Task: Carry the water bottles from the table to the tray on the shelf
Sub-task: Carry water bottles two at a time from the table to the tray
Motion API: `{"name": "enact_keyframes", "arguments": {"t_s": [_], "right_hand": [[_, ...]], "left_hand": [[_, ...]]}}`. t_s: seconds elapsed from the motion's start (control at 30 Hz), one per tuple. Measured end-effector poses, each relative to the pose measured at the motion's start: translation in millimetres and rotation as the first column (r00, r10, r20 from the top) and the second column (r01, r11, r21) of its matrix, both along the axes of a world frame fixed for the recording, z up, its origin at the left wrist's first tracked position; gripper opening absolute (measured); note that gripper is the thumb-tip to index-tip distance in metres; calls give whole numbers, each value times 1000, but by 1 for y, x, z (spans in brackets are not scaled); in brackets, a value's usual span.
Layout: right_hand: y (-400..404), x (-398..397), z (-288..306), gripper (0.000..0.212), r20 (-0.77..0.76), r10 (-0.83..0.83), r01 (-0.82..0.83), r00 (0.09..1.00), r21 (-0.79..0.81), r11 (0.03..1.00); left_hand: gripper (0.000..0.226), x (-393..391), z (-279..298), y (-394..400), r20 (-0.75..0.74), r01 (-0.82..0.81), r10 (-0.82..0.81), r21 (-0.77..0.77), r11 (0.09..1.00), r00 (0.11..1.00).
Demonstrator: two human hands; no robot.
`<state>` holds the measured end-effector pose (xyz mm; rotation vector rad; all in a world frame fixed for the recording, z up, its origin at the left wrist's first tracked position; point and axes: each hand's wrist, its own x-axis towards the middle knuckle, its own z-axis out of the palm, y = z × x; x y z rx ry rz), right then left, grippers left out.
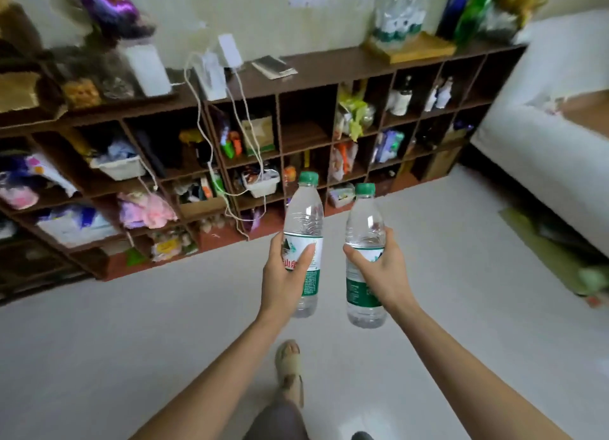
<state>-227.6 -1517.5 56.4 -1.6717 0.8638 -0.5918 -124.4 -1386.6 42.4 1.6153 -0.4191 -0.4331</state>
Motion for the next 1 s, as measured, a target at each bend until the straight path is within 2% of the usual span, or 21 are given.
{"name": "enact_keyframes", "arguments": {"t_s": [0.1,0.2,0.3,0.43,0.6,0.7,0.87,1.0], "right_hand": [[-74,21,2,42,1,-136,136,991,-19,991],[-143,47,10,47,-5,-244,244,970,-26,970],[-206,73,21,50,0,-331,331,944,-42,943],[-282,92,26,44,12,-435,435,900,-28,900],[-396,119,18,45,39,-493,494,869,-6,869],[-477,138,18,45,76,-492,496,867,-39,868],[-614,178,39,50,121,-408,418,905,-78,905],[-712,217,53,54,157,-306,322,939,-92,942]], "left_hand": [[33,37,-1,-91,26,159,-158,-16,987,987],[41,75,8,-174,30,284,-283,-34,958,959],[43,111,18,-250,58,382,-380,-32,924,923],[33,144,24,-345,31,460,-459,-49,886,888],[34,179,15,-467,52,495,-493,-43,868,869],[38,200,17,-543,110,454,-447,-51,889,888],[45,244,38,-663,124,348,-338,-75,934,933],[40,287,56,-746,129,290,-273,-138,947,953]]}}
